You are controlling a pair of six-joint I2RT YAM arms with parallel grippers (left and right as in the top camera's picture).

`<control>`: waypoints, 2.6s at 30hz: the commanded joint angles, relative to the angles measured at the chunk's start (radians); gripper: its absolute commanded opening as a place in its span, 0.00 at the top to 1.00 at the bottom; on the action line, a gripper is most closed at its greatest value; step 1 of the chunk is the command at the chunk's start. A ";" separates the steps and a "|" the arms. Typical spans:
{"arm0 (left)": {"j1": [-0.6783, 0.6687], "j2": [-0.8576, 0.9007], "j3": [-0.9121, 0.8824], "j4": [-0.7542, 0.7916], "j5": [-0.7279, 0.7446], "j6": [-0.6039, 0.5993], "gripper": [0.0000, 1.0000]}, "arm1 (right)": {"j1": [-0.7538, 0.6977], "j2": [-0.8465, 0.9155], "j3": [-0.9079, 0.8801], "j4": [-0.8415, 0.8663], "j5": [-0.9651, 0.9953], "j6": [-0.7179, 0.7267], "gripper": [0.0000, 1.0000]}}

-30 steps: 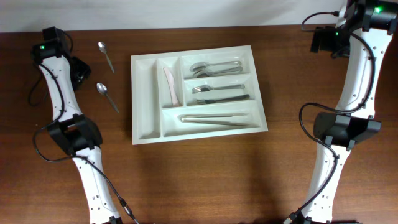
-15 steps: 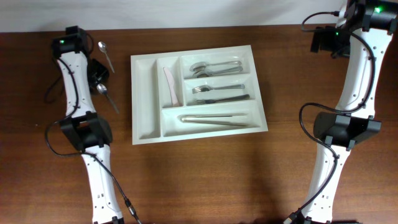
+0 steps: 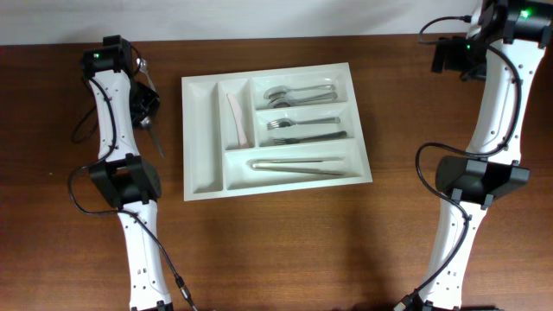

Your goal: Pack container

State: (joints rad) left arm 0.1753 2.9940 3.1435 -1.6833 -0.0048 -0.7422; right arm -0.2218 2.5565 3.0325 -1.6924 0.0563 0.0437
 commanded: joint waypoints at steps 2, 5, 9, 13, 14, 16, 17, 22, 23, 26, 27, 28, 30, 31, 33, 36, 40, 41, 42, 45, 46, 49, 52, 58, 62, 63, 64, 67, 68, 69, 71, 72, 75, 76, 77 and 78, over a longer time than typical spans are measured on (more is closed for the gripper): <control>0.002 -0.038 -0.005 -0.004 -0.018 -0.001 0.83 | -0.001 -0.010 -0.004 -0.006 0.008 -0.010 0.01; 0.002 -0.038 -0.005 -0.004 -0.019 -0.001 0.83 | -0.001 -0.010 -0.004 -0.006 0.008 -0.010 0.01; 0.002 -0.038 -0.005 -0.004 -0.018 -0.001 0.97 | -0.001 -0.010 -0.004 -0.006 0.008 -0.010 0.01; 0.002 -0.038 -0.005 -0.005 -0.017 -0.001 0.98 | -0.001 -0.010 -0.004 -0.006 0.008 -0.010 0.01; 0.002 -0.038 -0.005 -0.005 -0.018 0.000 0.98 | -0.001 -0.010 -0.004 -0.006 0.008 -0.010 0.01; 0.002 -0.042 -0.005 -0.005 -0.018 0.014 0.98 | -0.001 -0.010 -0.004 -0.006 0.008 -0.010 0.01; 0.002 -0.045 -0.005 -0.005 -0.018 0.018 0.98 | -0.001 -0.010 -0.004 -0.006 0.008 -0.010 0.01; 0.002 -0.078 -0.005 -0.005 -0.018 0.040 0.98 | -0.001 -0.010 -0.004 -0.006 0.008 -0.010 0.01; 0.002 -0.090 -0.005 -0.005 -0.018 0.040 0.98 | -0.001 -0.010 -0.004 -0.006 0.008 -0.010 0.01; 0.002 -0.142 -0.005 -0.005 -0.018 0.056 0.98 | -0.001 -0.010 -0.004 -0.006 0.008 -0.010 0.01; 0.001 -0.159 -0.005 -0.005 -0.017 0.078 0.98 | -0.001 -0.010 -0.004 -0.006 0.008 -0.010 0.01; 0.001 -0.172 -0.005 -0.005 -0.017 0.094 0.98 | -0.001 -0.010 -0.004 -0.006 0.008 -0.010 0.01; -0.007 -0.203 -0.005 -0.005 -0.012 0.155 0.98 | -0.001 -0.010 -0.004 -0.006 0.008 -0.010 0.01; -0.011 -0.216 -0.005 -0.005 -0.005 0.183 0.98 | -0.001 -0.010 -0.004 -0.006 0.008 -0.010 0.01; -0.026 -0.244 -0.005 -0.005 0.021 0.257 0.98 | -0.001 -0.010 -0.004 -0.006 0.008 -0.010 0.01; -0.055 -0.278 -0.005 -0.005 0.060 0.359 0.98 | -0.001 -0.010 -0.004 -0.006 0.008 -0.010 0.01; -0.118 -0.306 -0.005 -0.005 0.117 0.499 0.98 | -0.001 -0.010 -0.004 -0.006 0.008 -0.010 0.01; -0.132 -0.306 -0.005 -0.005 0.117 0.512 0.98 | -0.001 -0.010 -0.004 -0.006 0.008 -0.010 0.01; -0.149 -0.306 -0.007 -0.005 0.114 0.513 0.98 | -0.001 -0.010 -0.004 -0.006 0.008 -0.010 0.01; -0.183 -0.306 -0.029 -0.005 0.113 0.513 0.98 | -0.001 -0.010 -0.004 -0.006 0.008 -0.010 0.01; -0.191 -0.306 -0.036 -0.005 0.113 0.513 0.98 | -0.001 -0.010 -0.004 -0.006 0.008 -0.010 0.01; -0.220 -0.306 -0.071 -0.005 0.074 0.513 0.98 | -0.001 -0.010 -0.004 -0.006 0.008 -0.010 0.01; -0.235 -0.306 -0.104 -0.005 0.061 0.513 0.98 | -0.001 -0.010 -0.004 -0.006 0.008 -0.010 0.01; -0.261 -0.306 -0.174 -0.005 0.062 0.513 0.98 | -0.001 -0.010 -0.004 -0.006 0.008 -0.010 0.01; -0.286 -0.306 -0.224 -0.005 0.061 0.528 0.98 | -0.001 -0.010 -0.004 -0.006 0.008 -0.010 0.01; -0.293 -0.306 -0.235 -0.005 0.061 0.527 0.98 | -0.001 -0.010 -0.004 -0.006 0.008 -0.010 0.01; -0.298 -0.306 -0.245 -0.005 0.061 0.520 0.98 | -0.001 -0.010 -0.004 -0.006 0.008 -0.010 0.01; -0.307 -0.306 -0.270 -0.004 0.060 0.446 0.98 | -0.001 -0.010 -0.004 -0.006 0.008 -0.010 0.01; -0.308 -0.306 -0.275 -0.004 0.060 0.413 0.98 | -0.001 -0.010 -0.004 -0.006 0.008 -0.010 0.01; -0.308 -0.306 -0.280 -0.005 0.052 0.374 0.98 | -0.001 -0.010 -0.004 -0.006 0.008 -0.010 0.01; -0.308 -0.306 -0.283 -0.005 0.025 0.318 0.98 | -0.001 -0.010 -0.004 -0.006 0.008 -0.010 0.01; -0.308 -0.306 -0.283 -0.005 0.006 0.286 0.98 | -0.001 -0.010 -0.004 -0.006 0.008 -0.010 0.01; -0.307 -0.306 -0.284 -0.005 -0.033 0.229 0.98 | -0.001 -0.010 -0.004 -0.006 0.008 -0.010 0.01; -0.306 -0.306 -0.284 -0.005 -0.042 0.212 0.98 | -0.001 -0.010 -0.004 -0.006 0.008 -0.010 0.01; -0.303 -0.306 -0.284 -0.003 -0.049 0.188 0.98 | -0.001 -0.010 -0.004 -0.006 0.008 -0.010 0.01; -0.302 -0.305 -0.284 0.000 -0.048 0.184 0.98 | -0.001 -0.010 -0.004 -0.006 0.008 -0.010 0.01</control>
State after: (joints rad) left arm -0.1360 2.7155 2.8628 -1.6863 -0.0067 -0.4667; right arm -0.2218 2.5565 3.0325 -1.6924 0.0563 0.0437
